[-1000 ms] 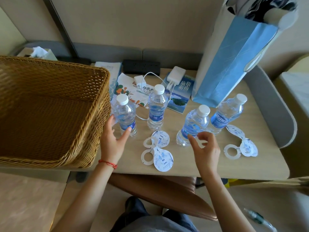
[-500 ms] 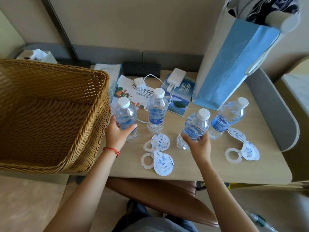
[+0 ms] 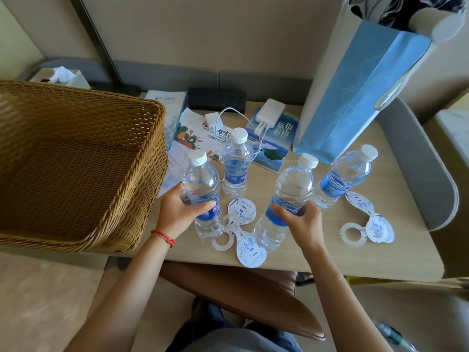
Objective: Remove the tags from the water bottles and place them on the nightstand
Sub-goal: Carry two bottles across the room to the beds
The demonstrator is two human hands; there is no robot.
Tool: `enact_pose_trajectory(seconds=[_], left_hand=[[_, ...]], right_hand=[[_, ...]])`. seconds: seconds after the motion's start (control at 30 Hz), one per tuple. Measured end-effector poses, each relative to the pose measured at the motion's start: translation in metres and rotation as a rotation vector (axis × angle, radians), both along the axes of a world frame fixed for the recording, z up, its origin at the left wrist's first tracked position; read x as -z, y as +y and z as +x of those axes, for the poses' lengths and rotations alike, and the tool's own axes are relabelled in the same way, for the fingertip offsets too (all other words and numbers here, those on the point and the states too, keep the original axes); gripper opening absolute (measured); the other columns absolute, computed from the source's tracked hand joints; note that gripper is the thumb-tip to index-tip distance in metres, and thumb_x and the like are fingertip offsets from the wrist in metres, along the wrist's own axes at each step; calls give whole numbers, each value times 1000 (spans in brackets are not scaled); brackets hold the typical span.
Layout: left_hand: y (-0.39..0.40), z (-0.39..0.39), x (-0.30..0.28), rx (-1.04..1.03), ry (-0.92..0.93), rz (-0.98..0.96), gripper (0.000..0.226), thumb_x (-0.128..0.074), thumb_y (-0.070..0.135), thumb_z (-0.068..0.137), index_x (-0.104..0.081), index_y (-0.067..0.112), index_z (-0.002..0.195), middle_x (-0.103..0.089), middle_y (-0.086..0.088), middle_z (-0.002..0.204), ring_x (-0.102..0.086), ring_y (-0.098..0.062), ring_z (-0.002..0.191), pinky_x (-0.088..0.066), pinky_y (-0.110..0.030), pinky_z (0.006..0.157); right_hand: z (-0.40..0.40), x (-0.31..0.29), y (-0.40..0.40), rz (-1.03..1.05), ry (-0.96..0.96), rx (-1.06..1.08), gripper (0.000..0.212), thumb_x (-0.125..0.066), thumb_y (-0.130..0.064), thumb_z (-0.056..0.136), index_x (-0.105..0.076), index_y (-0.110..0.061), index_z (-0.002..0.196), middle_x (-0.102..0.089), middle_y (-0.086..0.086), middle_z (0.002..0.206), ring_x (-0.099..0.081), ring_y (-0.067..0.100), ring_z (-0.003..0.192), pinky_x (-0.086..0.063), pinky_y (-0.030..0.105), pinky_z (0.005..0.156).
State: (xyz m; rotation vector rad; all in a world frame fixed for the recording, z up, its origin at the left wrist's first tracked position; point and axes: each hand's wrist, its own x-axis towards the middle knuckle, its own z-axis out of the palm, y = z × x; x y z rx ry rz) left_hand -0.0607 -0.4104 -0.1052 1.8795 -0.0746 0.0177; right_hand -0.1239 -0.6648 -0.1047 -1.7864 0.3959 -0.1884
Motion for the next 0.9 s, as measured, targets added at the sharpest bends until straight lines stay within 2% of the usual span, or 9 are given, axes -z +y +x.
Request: enact_pose_trajectory(seconds=[0.1,0.17,0.27,0.33,0.4,0.47,0.5,0.77,0.9], left_hand=[[-4,-16,-5,1,31,-42,31,-82,4,61,-67,13,87,-72,13,73,-65,2,71,-47,-9,62],[-8,-26,-10,-10,26,-50,29,-83,20,60,-67,10,82,-68,12,64,-56,5,59,-41,-8,57],[-11,-37,-18,-28,54,-117,74,-73,48,51,-60,-14,89,-60,-18,80,-52,-19,77,-45,-38,73],[-14,-46,-25,-39,74,-183,76,-73,45,52,-58,-17,91,-62,-34,90,-56,-32,81,-45,-50,81],[-19,-58,-29,-54,117,-262,50,-77,34,53,-68,-2,86,-69,-25,89,-64,-29,81,-52,-41,75],[-24,-70,-30,-95,138,-312,18,-79,19,59,-72,16,75,-74,4,74,-66,-7,71,-51,-20,62],[-25,-75,-28,-117,148,-330,10,-76,15,64,-71,18,72,-72,9,70,-64,-2,66,-50,-15,58],[-12,-115,-36,-210,189,-454,16,-76,21,58,-70,17,72,-70,8,64,-65,-5,60,-48,-17,48],[13,-138,-41,-231,145,-427,6,-72,12,67,-70,17,70,-70,8,63,-66,-4,62,-48,-16,50]], right_hand=[[-9,-11,-2,67,-16,-86,21,-78,-16,71,-68,-21,89,-73,-6,83,-70,10,77,-55,20,64],[-14,-19,-3,114,-28,-121,20,-77,-15,72,-67,-22,88,-73,-9,77,-70,6,74,-52,15,59],[-21,-31,-4,195,-41,-161,18,-75,-22,70,-67,-23,86,-73,-13,76,-69,4,72,-49,12,57],[-25,-38,-5,237,-49,-194,18,-72,-26,67,-68,-25,85,-74,-12,78,-70,5,73,-50,12,58],[-29,-44,-7,260,-57,-237,16,-72,-27,66,-69,-26,82,-74,-12,78,-70,6,72,-50,12,57],[-33,-48,-8,271,-65,-288,15,-73,-30,65,-70,-27,80,-74,-11,79,-70,7,73,-50,12,57],[-35,-51,-7,277,-69,-310,17,-74,-32,64,-71,-28,80,-74,-10,80,-70,8,74,-50,13,58],[-55,-60,12,283,-48,-415,41,-73,-42,57,-71,-17,89,-75,1,84,-71,19,79,-54,23,63],[-70,-66,41,301,-60,-479,28,-75,-31,61,-70,-17,84,-75,-2,80,-71,15,75,-53,19,59]])
